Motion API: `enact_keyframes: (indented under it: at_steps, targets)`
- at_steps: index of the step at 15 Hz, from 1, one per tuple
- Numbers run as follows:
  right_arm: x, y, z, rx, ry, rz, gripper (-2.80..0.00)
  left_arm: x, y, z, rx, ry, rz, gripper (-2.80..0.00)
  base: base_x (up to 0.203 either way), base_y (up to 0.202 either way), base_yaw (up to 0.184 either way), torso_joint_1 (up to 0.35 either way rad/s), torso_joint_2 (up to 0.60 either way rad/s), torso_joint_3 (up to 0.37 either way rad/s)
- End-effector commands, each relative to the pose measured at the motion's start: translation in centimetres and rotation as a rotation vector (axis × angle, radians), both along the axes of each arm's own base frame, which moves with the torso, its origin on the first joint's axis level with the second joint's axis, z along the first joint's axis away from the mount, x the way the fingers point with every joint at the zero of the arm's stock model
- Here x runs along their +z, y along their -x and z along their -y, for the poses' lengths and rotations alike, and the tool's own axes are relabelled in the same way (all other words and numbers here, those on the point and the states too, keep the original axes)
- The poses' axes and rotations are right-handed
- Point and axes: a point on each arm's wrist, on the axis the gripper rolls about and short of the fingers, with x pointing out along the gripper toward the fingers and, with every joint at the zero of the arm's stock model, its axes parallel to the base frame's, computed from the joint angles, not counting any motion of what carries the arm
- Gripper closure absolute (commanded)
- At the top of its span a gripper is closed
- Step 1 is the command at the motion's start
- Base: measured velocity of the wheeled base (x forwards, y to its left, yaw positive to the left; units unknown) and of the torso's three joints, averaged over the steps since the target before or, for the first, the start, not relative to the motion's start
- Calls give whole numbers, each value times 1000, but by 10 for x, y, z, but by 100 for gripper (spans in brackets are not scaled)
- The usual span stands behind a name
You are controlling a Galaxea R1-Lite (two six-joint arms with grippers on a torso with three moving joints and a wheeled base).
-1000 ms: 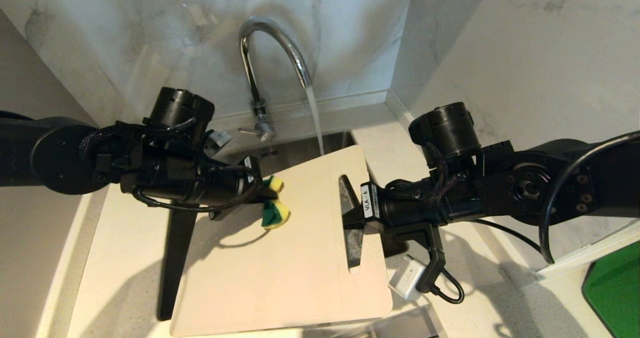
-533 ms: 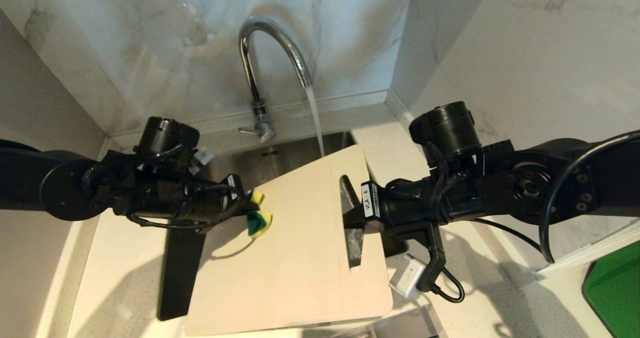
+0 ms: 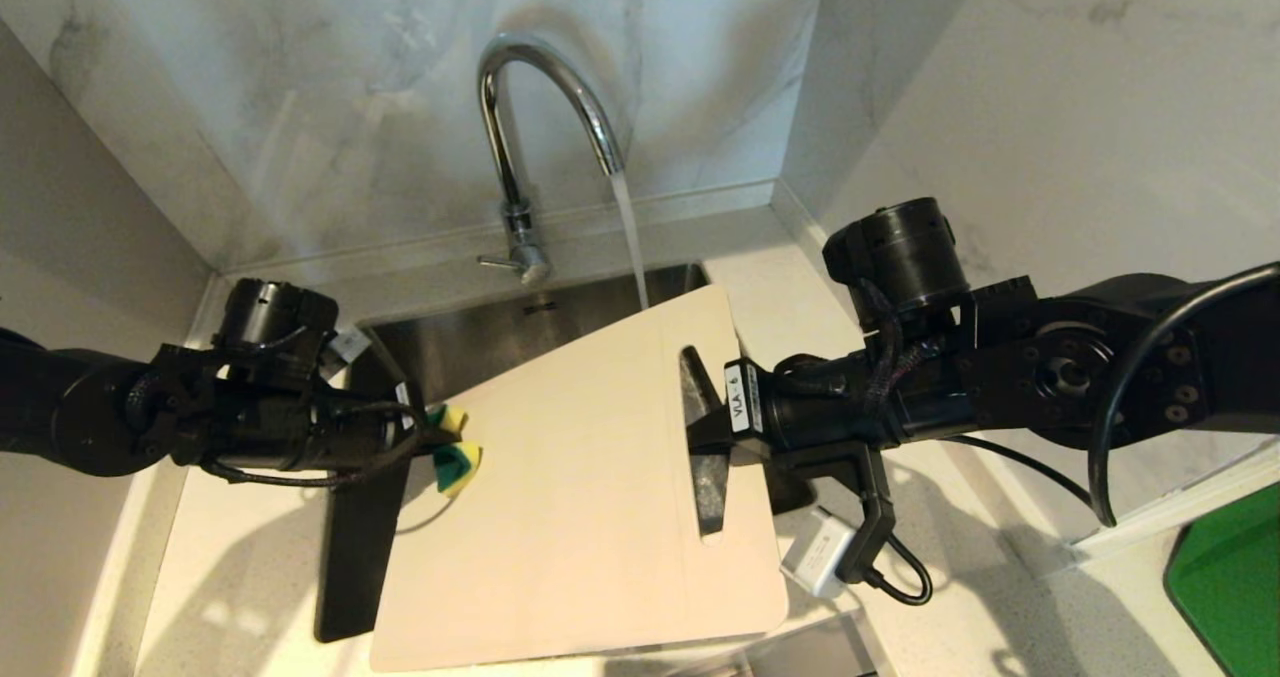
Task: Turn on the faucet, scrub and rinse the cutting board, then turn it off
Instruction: Scrub the cutting board underwater
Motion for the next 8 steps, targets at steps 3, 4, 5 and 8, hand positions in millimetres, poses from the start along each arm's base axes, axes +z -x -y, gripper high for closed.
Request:
enact_keyframes:
  at_steps: [3, 4, 5, 8]
  targets:
    - [3, 2, 2, -6, -10, -4, 0, -11, 2, -18, 34, 4, 0, 0, 0, 0, 0, 0, 0, 0]
    - [4, 1, 2, -9, -19, 6, 0, -13, 3, -23, 22, 26, -8, 0, 0, 0, 0, 0, 0, 0]
    - [5, 1, 2, -8, -24, 14, 0, -13, 3, -29, 25, 35, -11, 0, 0, 0, 0, 0, 0, 0]
    - [4, 2, 3, -8, -23, 12, 0, -10, 6, -46, 57, 50, -9, 0, 0, 0, 0, 0, 0, 0]
